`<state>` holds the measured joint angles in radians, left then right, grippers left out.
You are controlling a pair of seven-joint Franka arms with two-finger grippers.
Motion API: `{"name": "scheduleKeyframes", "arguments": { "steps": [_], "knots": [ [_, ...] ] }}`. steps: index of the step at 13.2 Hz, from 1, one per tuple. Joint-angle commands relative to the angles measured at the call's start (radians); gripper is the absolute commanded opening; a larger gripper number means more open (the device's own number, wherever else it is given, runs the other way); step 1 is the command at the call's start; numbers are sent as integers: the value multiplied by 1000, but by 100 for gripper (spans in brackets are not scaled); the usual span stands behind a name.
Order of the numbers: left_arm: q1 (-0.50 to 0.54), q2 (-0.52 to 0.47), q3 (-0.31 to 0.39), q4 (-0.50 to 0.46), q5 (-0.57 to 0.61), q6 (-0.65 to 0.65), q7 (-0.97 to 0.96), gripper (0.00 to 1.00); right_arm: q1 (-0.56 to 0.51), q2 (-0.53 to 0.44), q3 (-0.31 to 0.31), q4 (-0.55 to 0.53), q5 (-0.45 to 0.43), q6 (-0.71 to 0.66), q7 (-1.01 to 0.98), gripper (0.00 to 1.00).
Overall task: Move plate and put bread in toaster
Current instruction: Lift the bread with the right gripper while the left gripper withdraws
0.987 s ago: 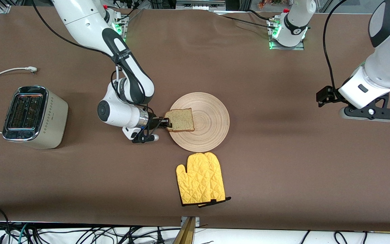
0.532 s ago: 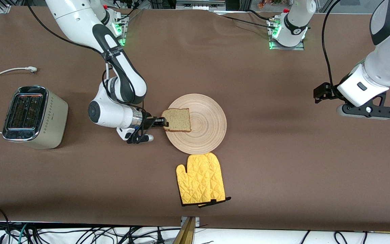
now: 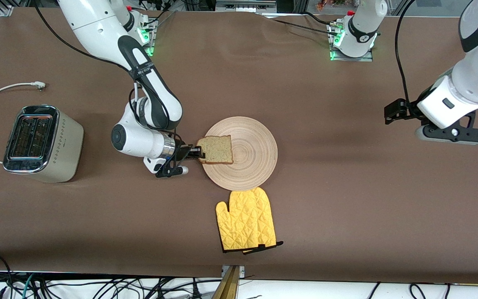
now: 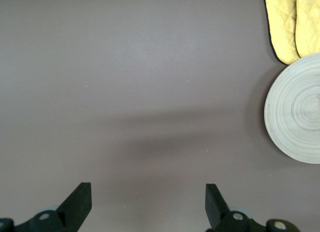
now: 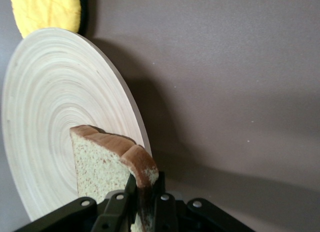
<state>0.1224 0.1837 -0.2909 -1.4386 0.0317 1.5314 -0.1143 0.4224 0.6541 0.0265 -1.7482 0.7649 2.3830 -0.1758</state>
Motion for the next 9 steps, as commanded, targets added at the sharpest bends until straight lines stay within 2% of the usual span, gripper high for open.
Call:
{"name": "scheduleKeyframes", "arguments": {
  "steps": [1,2,4,6,9],
  "knots": [
    [-59,-59,114,-55,-87,6,33,100,4,-1,6,1,19,19,-16,0],
    [-104,-73,168,-71,-88,19,42,100,7,-2,6,1,19,21,-16,0],
    [-122,-104,176,-120,-78,44,45,100,9,-2,6,3,17,22,-19,6],
    [-122,-109,176,-126,-75,44,44,100,10,-4,4,3,4,31,-21,30],
    [-132,-151,177,-189,-73,73,44,100,10,-5,4,3,4,31,-25,32]
  ]
}}
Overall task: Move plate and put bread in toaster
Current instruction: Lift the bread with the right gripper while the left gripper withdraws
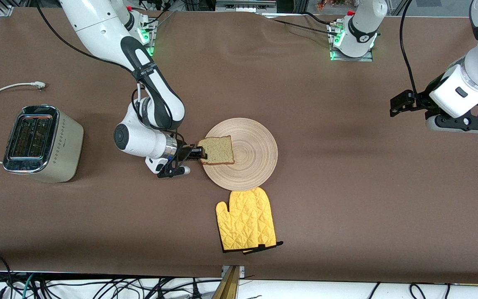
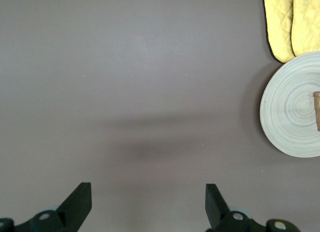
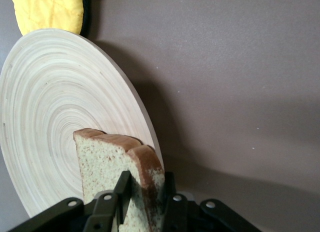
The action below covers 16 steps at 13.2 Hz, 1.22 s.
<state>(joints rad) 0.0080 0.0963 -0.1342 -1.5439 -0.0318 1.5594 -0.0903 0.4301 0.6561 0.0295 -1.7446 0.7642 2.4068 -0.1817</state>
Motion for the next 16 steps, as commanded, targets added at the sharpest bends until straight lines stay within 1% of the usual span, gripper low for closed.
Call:
{"name": "scheduleKeyframes", "arguments": {
  "steps": [1,3,5,6,7,8,11,12,13,14,15,16],
  "knots": [
    [-17,-78,21,-103,-8,54,21,100,1,-9,1,-1,4,8,-34,32],
    [-13,-73,19,-99,-10,48,20,100,-1,-12,1,-1,4,6,-44,31],
    [-9,-63,16,-85,-10,44,20,100,-7,-12,-2,0,4,2,-76,12],
    [-11,-63,16,-85,-10,44,18,100,-11,-15,-6,4,4,0,-84,4],
    [-11,-60,15,-84,-10,44,20,100,-16,-19,-19,7,1,-12,-87,0],
    [-10,-59,16,-78,-10,44,20,100,-16,-30,-31,10,1,-34,-87,0],
    [-6,-59,16,-76,-10,28,21,100,-16,-49,-34,8,0,-38,-84,0],
    [-6,-58,16,-73,-10,28,20,100,-16,-53,-43,5,0,-40,-84,11],
    [-5,-58,16,-74,-10,28,21,100,-16,-55,-46,4,0,-40,-88,28],
    [-5,-58,19,-74,-10,28,24,100,-16,-55,-46,1,1,-40,-99,34],
    [-3,-59,19,-74,-10,27,27,100,-16,-55,-46,-1,1,-40,-105,44],
    [-3,-58,19,-74,-10,24,27,100,-16,-52,-46,-1,1,-38,-107,46]
  ]
}}
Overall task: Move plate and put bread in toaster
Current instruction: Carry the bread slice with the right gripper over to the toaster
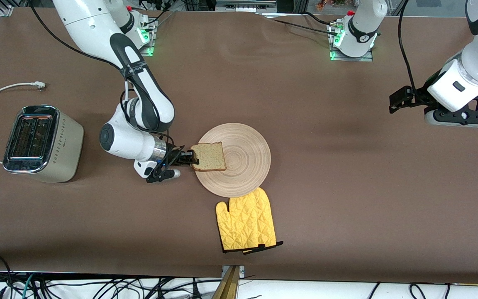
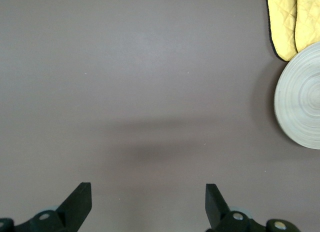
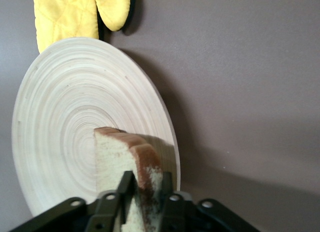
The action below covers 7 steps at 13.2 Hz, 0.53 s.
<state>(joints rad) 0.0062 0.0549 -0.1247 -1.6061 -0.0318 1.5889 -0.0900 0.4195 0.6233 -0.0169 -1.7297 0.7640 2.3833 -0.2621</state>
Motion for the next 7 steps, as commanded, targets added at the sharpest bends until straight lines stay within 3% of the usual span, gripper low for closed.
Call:
{"name": "scheduleKeyframes", "arguments": {
  "steps": [1,2,5,7],
  "knots": [
    [-2,-17,10,-12,-10,-6,27,100,-5,-13,0,-17,1,-12,-40,48],
    [-2,-17,10,-12,-10,-7,27,100,-7,-10,0,-17,1,-10,-49,46],
    [-2,-17,10,-12,-10,-6,27,100,-7,-10,0,-19,3,-13,-49,3],
    [-2,-17,11,-12,-10,-7,27,100,-8,-10,0,-19,4,-13,-49,0]
  ]
}}
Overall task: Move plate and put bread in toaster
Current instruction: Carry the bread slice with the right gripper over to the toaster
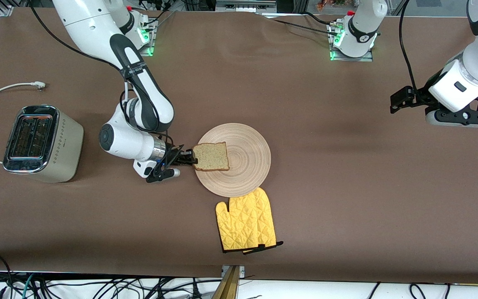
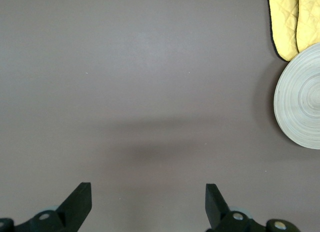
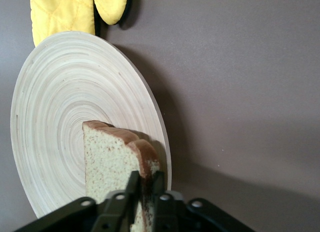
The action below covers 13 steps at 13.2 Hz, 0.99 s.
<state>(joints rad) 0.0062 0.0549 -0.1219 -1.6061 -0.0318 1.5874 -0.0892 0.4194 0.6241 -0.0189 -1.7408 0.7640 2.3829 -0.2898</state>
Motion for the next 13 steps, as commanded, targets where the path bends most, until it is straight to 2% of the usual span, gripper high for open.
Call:
{"name": "scheduleKeyframes", "arguments": {
  "steps": [1,3,4,5,8,11,13],
  "knots": [
    [-2,-17,8,-12,-10,-6,28,100,-8,-9,2,-6,5,-14,-22,0],
    [-2,-17,8,-12,-10,-6,28,100,-28,-20,-1,7,-5,-30,-26,0],
    [-2,-17,8,-12,-10,-6,28,100,-33,-27,-25,32,-53,-83,-23,0],
    [-2,-18,8,-14,-10,-6,28,100,-33,-35,-67,87,-116,-162,-19,0],
    [0,-17,8,-14,-11,-7,28,100,-33,-66,-202,239,-214,-451,-17,0],
    [0,-17,8,-12,-11,-6,28,100,-33,-130,-285,357,-389,-667,-22,0],
    [0,-17,8,-12,-11,-6,28,100,-33,-136,-352,444,-489,-805,-41,0]
  ]
}}
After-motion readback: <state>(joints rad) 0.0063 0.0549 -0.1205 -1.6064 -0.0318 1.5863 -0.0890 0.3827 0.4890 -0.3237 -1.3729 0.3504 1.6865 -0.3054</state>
